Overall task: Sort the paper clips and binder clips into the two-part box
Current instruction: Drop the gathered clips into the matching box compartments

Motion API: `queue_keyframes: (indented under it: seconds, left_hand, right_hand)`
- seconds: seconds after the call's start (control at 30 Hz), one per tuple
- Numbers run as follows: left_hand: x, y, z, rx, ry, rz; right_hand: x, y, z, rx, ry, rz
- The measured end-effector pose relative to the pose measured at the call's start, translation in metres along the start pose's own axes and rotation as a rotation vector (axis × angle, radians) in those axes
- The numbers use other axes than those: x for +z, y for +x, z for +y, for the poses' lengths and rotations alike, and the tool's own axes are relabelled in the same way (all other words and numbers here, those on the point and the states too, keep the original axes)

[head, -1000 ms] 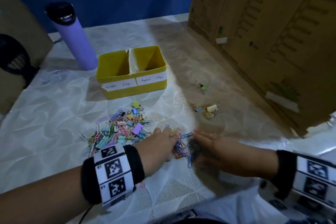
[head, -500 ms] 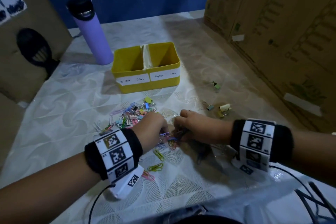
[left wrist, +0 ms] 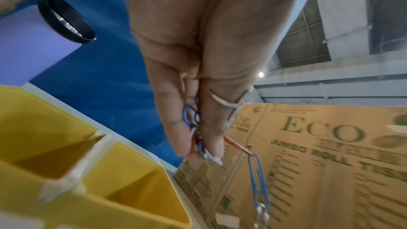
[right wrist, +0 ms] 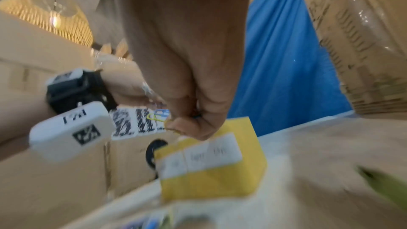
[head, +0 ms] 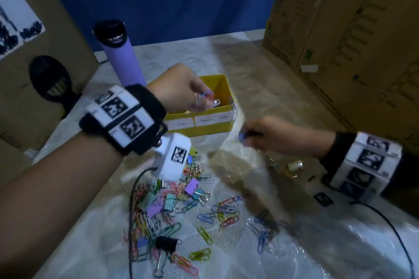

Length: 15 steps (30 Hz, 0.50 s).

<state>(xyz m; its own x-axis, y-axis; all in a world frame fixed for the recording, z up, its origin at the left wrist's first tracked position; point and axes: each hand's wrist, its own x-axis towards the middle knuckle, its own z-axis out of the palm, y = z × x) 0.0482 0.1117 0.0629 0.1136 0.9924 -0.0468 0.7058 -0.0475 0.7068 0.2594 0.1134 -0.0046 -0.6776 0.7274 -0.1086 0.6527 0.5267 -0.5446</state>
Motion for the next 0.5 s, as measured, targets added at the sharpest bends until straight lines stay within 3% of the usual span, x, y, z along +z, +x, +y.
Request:
queue_keyframes:
  seconds: [0.07, 0.17, 0.3, 0.37, 0.5]
  left_hand:
    - [-0.002, 0.025, 0.002, -0.071, -0.109, 0.062]
    - [0.004, 0.057, -0.007, -0.182, -0.027, 0.133]
    - [0.011, 0.063, -0.021, -0.294, 0.05, 0.088]
    - [0.011, 0.053, -0.028, -0.267, 0.132, 0.079]
    - [0.014, -0.006, -0.027, -0.042, 0.313, 0.174]
  right_hand:
    - [-0.024, 0.028, -0.009, 0.001, -0.021, 0.147]
    - [-0.048, 0.074, -0.019, 0.036, -0.15, 0.284]
    - [-0.048, 0.114, -0.02, 0.106, -0.427, 0.104]
    - [-0.046, 0.113, -0.021, 0.082, -0.471, 0.058]
    - [-0.04, 0.075, -0.033, -0.094, -0.444, 0.126]
